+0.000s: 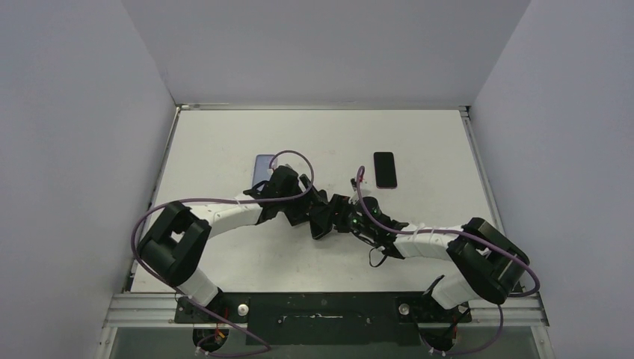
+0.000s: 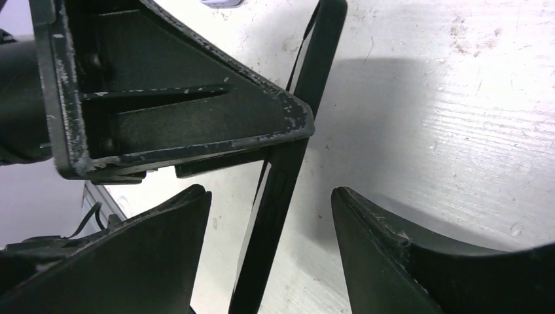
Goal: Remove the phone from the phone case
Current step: Pick up the phone at the center of the board.
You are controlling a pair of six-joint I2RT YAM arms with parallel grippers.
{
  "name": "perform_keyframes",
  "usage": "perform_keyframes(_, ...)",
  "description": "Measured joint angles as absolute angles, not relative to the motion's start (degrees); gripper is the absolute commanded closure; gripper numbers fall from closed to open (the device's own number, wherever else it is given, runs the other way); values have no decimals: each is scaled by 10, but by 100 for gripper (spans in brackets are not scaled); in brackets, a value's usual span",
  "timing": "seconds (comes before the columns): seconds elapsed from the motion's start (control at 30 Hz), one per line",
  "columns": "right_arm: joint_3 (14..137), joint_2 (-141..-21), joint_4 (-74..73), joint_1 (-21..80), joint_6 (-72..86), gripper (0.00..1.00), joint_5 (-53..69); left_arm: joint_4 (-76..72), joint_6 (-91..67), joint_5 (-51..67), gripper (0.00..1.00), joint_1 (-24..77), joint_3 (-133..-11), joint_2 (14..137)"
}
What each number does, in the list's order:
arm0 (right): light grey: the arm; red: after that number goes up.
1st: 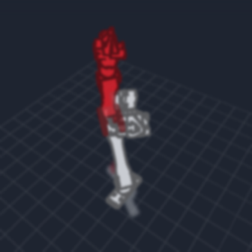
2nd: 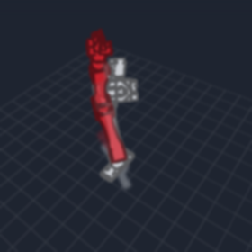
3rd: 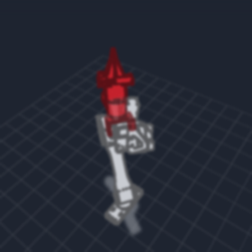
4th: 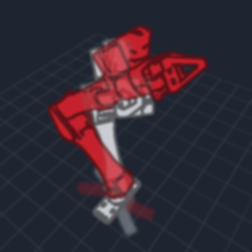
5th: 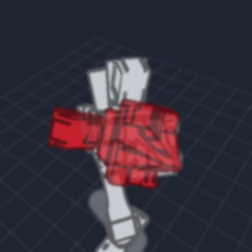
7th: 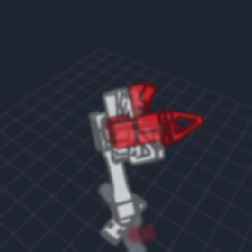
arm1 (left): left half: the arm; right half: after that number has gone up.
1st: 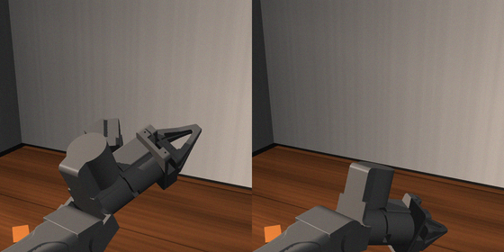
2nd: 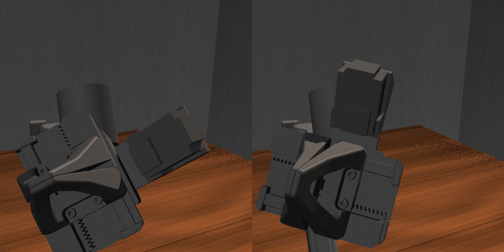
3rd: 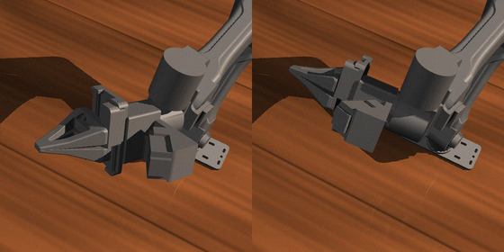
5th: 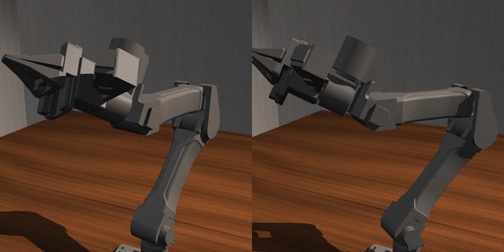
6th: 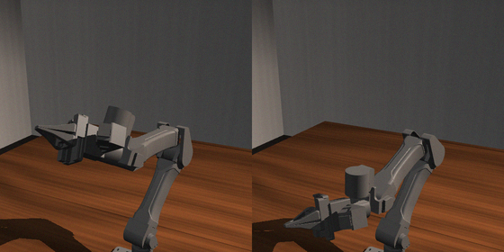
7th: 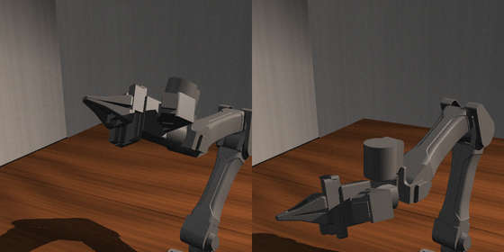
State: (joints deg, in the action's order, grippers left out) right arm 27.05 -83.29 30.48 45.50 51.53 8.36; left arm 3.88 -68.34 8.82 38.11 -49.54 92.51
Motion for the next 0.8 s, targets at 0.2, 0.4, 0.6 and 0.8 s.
perform_keyframes(0.2,270,-834,316,463,515,36,85,2,-745,84,95,382,-457,891)
perform_keyframes(0.4,270,-834,326,478,502,37,84,-16,-806,75,95,382,-444,870)
perform_keyframes(0.6,269,-834,338,497,484,48,73,-24,-855,62,95,382,-433,854)
perform_keyframes(0.8,265,-833,342,505,470,77,57,-24,-883,53,90,382,-424,841)
